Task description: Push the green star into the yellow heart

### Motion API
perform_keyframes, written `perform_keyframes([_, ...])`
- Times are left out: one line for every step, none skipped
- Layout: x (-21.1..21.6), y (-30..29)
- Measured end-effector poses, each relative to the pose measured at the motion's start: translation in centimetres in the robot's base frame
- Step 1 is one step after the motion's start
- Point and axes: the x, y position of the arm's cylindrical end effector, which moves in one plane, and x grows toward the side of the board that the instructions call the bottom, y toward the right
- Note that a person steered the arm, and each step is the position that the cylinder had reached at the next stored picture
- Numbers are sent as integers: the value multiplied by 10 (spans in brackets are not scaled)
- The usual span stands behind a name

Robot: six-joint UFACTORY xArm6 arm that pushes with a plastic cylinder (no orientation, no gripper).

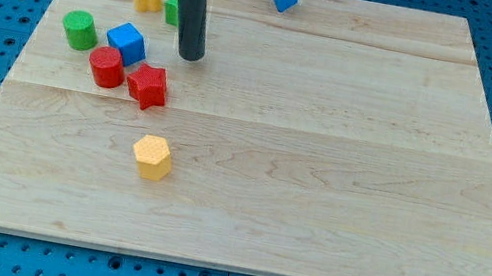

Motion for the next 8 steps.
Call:
perform_keyframes([0, -48])
perform_keyframes([1, -91])
perform_keyframes([3, -77])
perform_keyframes([3, -23])
perform_keyframes([-17, 4])
perform_keyframes([-49, 23])
perform_keyframes([-81, 28])
perform_keyframes([-81, -47])
